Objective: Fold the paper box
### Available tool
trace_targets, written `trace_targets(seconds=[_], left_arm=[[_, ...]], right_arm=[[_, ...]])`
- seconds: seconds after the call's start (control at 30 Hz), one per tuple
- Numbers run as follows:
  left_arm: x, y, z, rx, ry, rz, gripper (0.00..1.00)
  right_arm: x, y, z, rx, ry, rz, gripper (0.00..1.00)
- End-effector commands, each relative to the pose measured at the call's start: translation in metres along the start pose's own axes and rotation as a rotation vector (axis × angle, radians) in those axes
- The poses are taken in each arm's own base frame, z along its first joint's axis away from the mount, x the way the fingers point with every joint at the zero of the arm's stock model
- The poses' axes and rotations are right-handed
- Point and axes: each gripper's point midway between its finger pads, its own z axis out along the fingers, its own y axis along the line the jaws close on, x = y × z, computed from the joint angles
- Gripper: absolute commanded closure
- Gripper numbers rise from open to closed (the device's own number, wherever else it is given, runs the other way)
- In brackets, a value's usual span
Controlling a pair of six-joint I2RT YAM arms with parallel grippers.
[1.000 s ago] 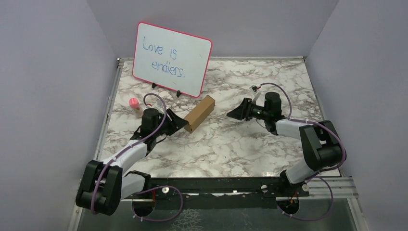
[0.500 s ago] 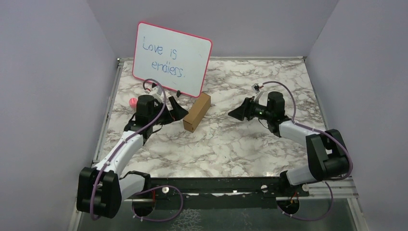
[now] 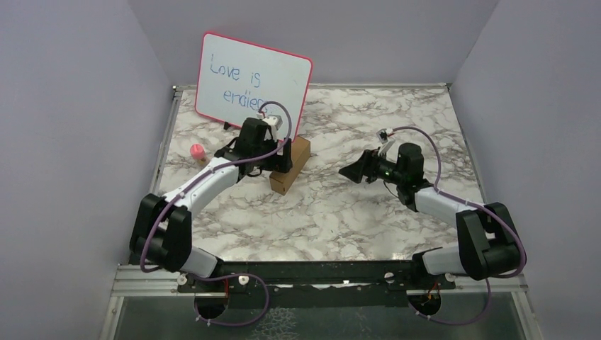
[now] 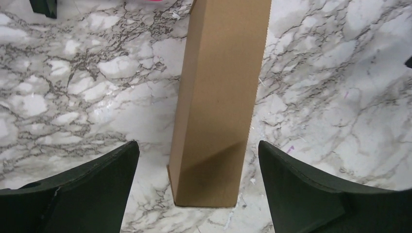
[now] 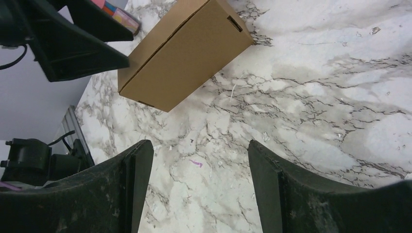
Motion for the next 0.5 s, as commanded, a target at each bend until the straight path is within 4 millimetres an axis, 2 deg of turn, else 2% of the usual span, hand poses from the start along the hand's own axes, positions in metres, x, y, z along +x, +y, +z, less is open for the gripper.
trace_targets(seconds=[0.0, 0.13, 0.27, 0.47], left_arm=[[0.0, 0.007, 0.022, -0.056, 0.094, 0.14, 0.1], [0.001, 0.01, 0.038, -0.068, 0.163, 0.179, 0.14], [0.003, 0.001, 0.047, -0.027, 0.195, 0.197, 0.21], [0.005, -0.002, 0.05, -0.027, 0.22, 0.223, 0.44]], right_arm=[[-0.015, 0.0, -0.004, 0.021, -0.069, -0.046, 0.23], [-0.015, -0.001, -0.006, 0.034, -0.071, -0.048, 0.23], [-0.015, 0.001, -0.006, 0.029, -0.071, -0.052, 0.23], [-0.017, 0.003, -0.008, 0.028, -0.074, -0.061, 0.23]])
